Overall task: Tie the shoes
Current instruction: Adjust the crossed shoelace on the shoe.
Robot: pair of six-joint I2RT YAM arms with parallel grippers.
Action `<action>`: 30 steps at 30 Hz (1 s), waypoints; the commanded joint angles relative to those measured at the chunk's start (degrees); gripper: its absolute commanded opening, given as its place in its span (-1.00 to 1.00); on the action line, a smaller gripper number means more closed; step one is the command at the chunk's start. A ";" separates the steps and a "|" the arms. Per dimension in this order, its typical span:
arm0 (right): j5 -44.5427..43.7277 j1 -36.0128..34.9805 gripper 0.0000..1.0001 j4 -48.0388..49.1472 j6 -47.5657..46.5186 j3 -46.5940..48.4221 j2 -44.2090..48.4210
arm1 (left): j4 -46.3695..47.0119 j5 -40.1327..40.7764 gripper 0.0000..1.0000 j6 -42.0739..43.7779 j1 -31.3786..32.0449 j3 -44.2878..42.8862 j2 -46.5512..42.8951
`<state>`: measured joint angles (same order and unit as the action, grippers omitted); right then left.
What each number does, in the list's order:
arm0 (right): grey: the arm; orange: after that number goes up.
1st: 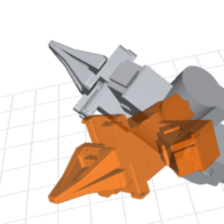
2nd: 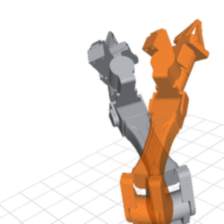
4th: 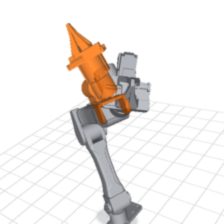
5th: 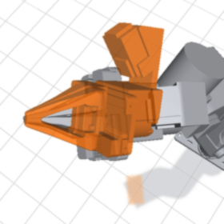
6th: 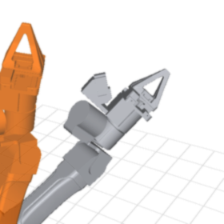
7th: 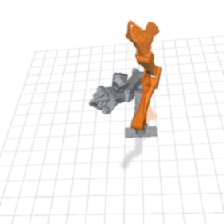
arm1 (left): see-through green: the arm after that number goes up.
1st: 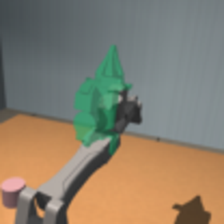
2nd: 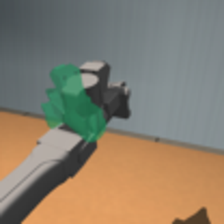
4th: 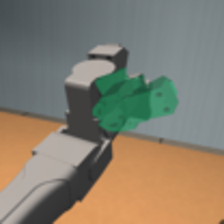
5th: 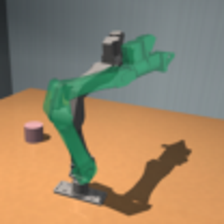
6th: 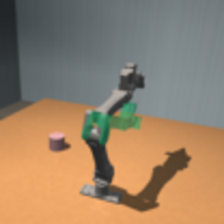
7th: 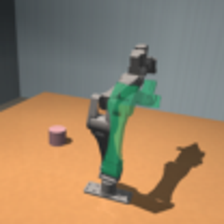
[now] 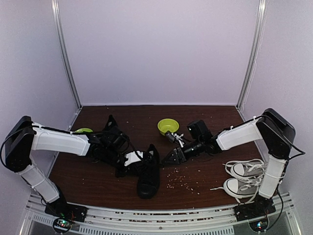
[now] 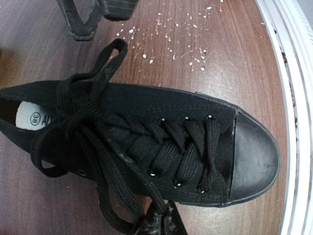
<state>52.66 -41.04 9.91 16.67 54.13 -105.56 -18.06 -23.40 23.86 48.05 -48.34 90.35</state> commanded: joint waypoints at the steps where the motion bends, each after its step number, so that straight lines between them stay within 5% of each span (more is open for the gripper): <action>1: 0.22 -2.59 0.15 -5.06 -6.42 2.64 -0.26 | -1.37 -2.35 -1.00 -2.45 -0.23 -1.28 -0.17; 13: -3.37 -5.48 -0.04 -8.24 -9.44 6.79 -3.70 | -2.54 -1.87 -1.00 -2.68 -0.23 -2.90 2.02; 21: -5.60 -5.52 -0.96 -10.81 -10.04 7.45 -3.20 | -4.72 -4.88 -1.00 2.12 0.03 -3.21 0.79; 30: -6.52 -5.51 -1.00 -10.73 -8.89 8.16 -2.45 | -11.58 0.05 -1.00 9.99 2.42 -7.59 3.98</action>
<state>47.55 -46.33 -0.54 7.46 60.62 -108.88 -26.00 -25.58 30.09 49.69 -51.70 91.44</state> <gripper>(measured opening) 0.005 0.004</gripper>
